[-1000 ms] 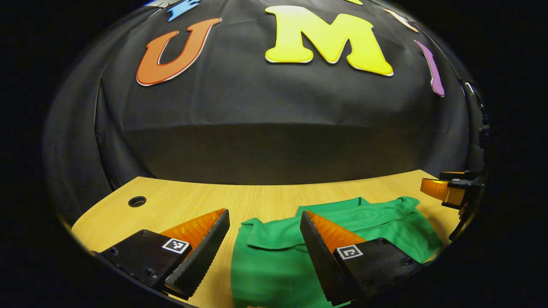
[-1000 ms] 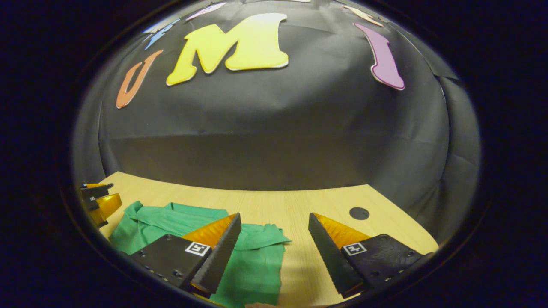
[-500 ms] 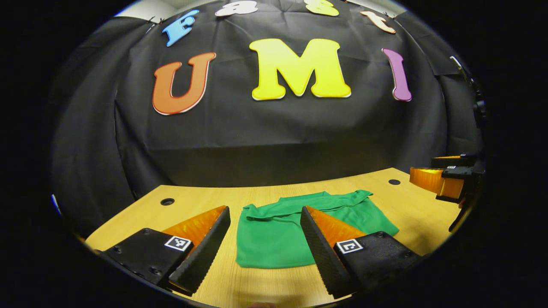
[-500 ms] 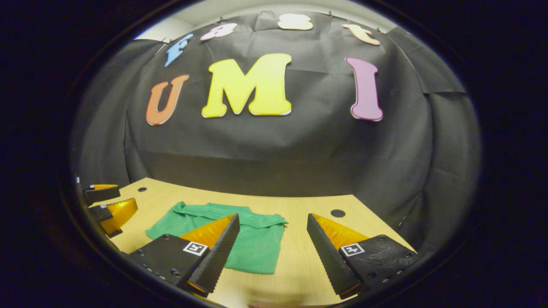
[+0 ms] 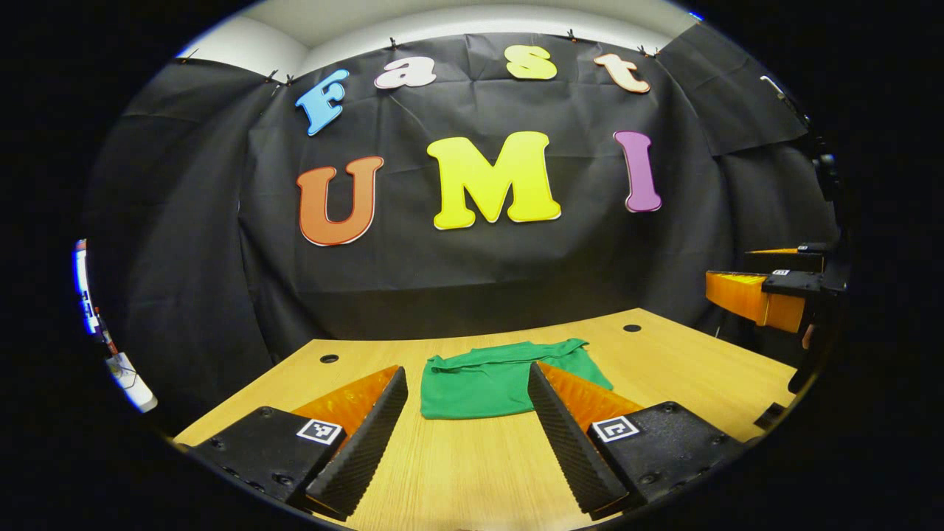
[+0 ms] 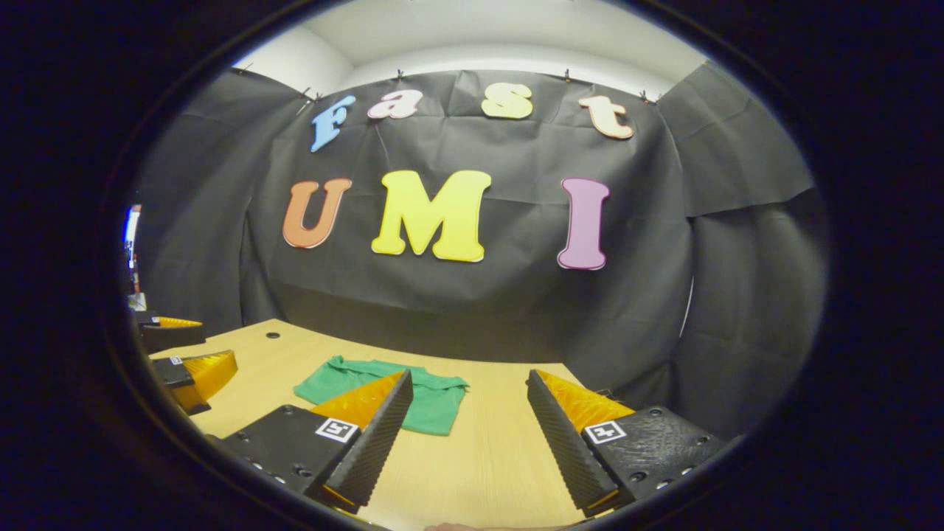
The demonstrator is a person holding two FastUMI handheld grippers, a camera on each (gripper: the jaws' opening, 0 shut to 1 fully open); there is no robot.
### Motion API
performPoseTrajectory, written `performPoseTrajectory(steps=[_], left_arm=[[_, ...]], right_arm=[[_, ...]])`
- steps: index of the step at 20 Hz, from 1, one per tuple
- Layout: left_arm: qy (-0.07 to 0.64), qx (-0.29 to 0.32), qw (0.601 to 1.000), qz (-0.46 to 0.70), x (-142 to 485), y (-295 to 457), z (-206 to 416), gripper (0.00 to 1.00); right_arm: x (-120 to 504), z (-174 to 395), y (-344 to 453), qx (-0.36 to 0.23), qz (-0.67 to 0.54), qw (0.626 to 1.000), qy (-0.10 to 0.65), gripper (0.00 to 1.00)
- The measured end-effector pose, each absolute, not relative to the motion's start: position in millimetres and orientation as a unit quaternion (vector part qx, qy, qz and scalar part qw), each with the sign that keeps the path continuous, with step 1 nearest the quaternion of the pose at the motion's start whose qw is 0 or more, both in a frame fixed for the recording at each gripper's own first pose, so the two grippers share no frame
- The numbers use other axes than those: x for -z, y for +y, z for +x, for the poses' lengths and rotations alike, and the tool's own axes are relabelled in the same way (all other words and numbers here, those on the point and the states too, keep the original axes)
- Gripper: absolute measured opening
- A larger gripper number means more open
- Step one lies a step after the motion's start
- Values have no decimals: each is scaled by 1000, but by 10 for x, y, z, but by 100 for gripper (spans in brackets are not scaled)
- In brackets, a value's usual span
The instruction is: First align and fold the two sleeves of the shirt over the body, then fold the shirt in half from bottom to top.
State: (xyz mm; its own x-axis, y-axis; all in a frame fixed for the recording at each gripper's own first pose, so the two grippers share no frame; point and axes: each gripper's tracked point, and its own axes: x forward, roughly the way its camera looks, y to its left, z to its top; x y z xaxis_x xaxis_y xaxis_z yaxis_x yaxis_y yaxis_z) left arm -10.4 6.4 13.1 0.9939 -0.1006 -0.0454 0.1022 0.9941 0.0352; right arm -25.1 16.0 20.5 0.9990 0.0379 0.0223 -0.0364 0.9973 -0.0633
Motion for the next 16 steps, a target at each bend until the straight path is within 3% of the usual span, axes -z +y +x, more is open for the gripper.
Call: performPoseTrajectory(steps=[5,10,16], left_arm=[[42,83,996,10,-9,-170,-602,100],[32,70,997,10,-2,-117,-703,100],[39,58,998,6,127,4,-631,100]], right_arm=[[124,-890,35,-7,-27,1000,-5,94],[254,-1011,217,-30,-15,999,2,95],[267,-962,251,-14,-17,1000,0,95]])
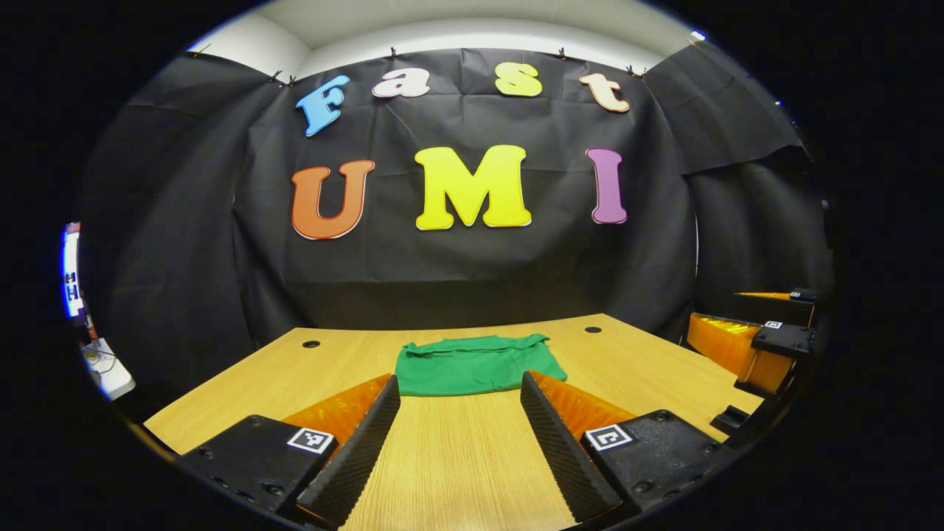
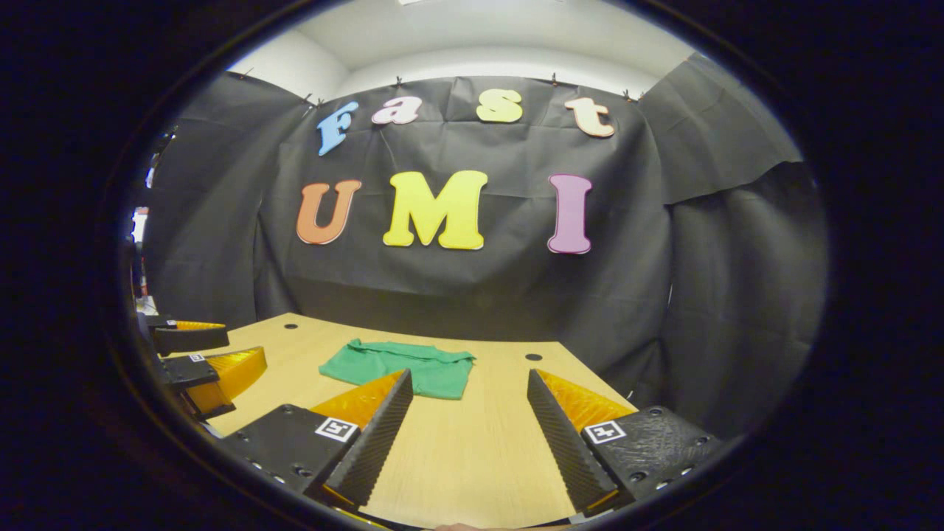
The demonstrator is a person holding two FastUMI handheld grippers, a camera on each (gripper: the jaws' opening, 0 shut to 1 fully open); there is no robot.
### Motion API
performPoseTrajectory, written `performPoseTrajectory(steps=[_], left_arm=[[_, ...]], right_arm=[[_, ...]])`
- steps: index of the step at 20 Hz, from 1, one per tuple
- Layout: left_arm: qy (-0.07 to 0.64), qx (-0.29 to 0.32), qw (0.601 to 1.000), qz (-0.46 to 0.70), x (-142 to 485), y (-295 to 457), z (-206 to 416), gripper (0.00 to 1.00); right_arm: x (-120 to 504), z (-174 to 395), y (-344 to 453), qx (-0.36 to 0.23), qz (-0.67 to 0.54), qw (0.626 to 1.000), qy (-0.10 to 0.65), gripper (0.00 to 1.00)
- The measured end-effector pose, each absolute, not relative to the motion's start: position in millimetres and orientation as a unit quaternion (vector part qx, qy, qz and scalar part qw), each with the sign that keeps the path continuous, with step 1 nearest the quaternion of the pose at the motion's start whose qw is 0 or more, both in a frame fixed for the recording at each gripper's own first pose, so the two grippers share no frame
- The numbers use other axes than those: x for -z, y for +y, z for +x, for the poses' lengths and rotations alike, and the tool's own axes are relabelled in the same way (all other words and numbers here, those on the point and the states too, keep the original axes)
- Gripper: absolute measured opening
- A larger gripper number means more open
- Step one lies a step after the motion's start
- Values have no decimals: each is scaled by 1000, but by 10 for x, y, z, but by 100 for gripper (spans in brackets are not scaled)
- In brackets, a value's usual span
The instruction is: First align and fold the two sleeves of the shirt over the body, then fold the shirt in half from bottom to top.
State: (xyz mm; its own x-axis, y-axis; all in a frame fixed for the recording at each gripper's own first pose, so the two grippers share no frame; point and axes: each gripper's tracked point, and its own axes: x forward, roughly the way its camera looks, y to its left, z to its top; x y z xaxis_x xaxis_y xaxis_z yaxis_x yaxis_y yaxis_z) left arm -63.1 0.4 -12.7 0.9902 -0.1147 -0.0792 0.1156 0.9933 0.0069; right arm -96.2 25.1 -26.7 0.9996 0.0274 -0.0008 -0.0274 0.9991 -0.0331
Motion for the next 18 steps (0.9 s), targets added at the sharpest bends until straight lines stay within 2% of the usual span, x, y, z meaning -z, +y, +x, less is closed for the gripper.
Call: performPoseTrajectory(steps=[18], left_arm=[[47,57,997,-6,170,-16,-611,100]], right_arm=[[616,-818,195,-18,-19,999,37,94]])
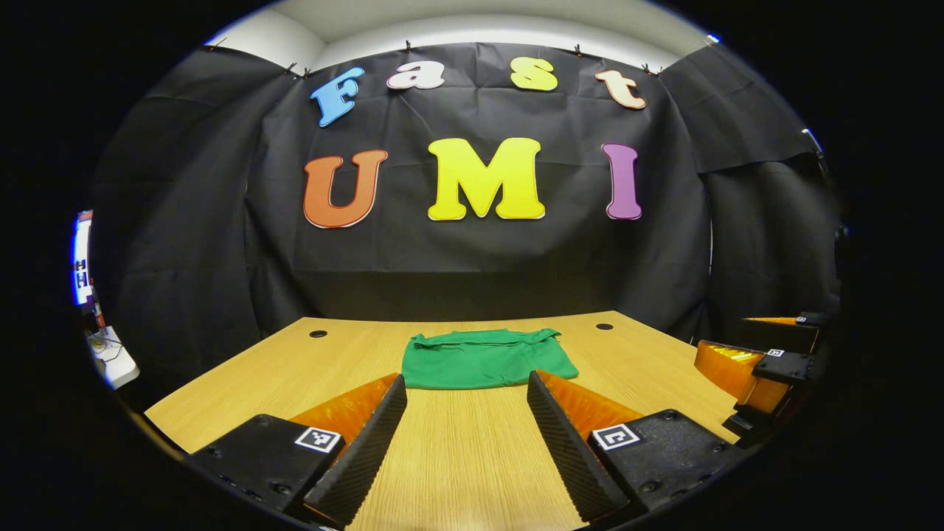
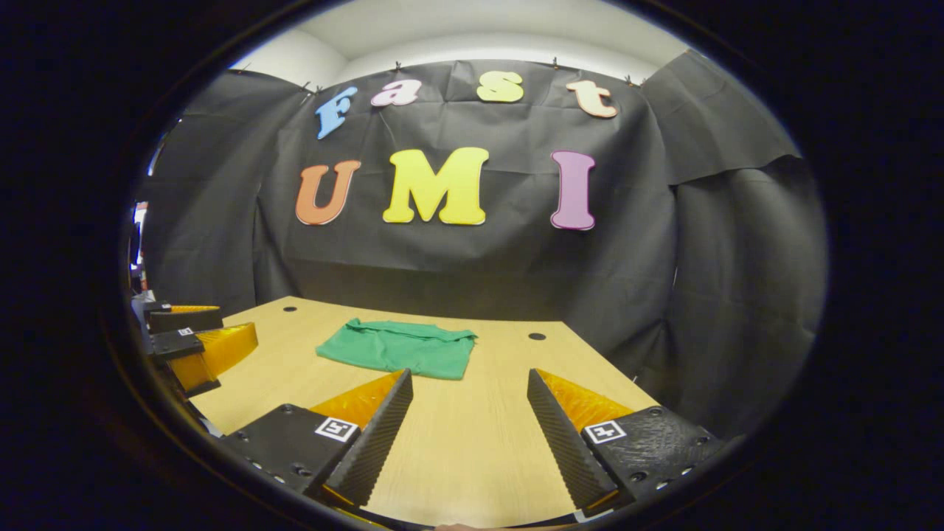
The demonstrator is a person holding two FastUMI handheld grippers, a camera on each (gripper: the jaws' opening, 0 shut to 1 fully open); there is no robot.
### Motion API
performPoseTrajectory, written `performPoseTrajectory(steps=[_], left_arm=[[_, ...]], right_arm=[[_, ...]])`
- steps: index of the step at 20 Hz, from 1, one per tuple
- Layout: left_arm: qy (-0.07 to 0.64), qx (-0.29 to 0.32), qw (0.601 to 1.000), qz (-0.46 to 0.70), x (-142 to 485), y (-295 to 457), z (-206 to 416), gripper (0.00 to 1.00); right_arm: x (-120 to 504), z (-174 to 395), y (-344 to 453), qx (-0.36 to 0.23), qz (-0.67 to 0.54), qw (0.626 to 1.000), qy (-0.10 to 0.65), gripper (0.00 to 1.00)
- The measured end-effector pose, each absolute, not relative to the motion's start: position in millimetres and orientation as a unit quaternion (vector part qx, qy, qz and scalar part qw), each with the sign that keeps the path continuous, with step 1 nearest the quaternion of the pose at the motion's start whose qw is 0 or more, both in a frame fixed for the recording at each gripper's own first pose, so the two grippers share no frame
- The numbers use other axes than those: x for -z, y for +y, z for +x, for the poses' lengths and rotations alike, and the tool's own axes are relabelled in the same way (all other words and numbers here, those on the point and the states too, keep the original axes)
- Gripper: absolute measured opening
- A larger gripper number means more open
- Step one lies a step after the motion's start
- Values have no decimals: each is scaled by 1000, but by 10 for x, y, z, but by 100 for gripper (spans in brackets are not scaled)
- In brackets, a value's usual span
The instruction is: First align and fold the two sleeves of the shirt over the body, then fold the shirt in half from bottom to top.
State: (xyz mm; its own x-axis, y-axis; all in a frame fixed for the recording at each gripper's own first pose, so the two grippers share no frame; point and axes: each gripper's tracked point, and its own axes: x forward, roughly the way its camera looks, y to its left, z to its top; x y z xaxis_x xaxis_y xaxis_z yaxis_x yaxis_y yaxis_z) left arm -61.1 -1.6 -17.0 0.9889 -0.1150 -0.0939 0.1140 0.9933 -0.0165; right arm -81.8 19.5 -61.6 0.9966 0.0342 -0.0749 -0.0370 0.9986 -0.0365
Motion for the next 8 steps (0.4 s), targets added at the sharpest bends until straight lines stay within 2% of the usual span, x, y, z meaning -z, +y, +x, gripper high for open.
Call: performPoseTrajectory(steps=[6,8], left_arm=[[49,54,997,-6,192,13,-600,100],[45,47,998,-8,179,46,-597,100]], right_arm=[[637,-752,174,-25,-28,999,33,97],[633,-722,155,-29,-28,999,30,95]])
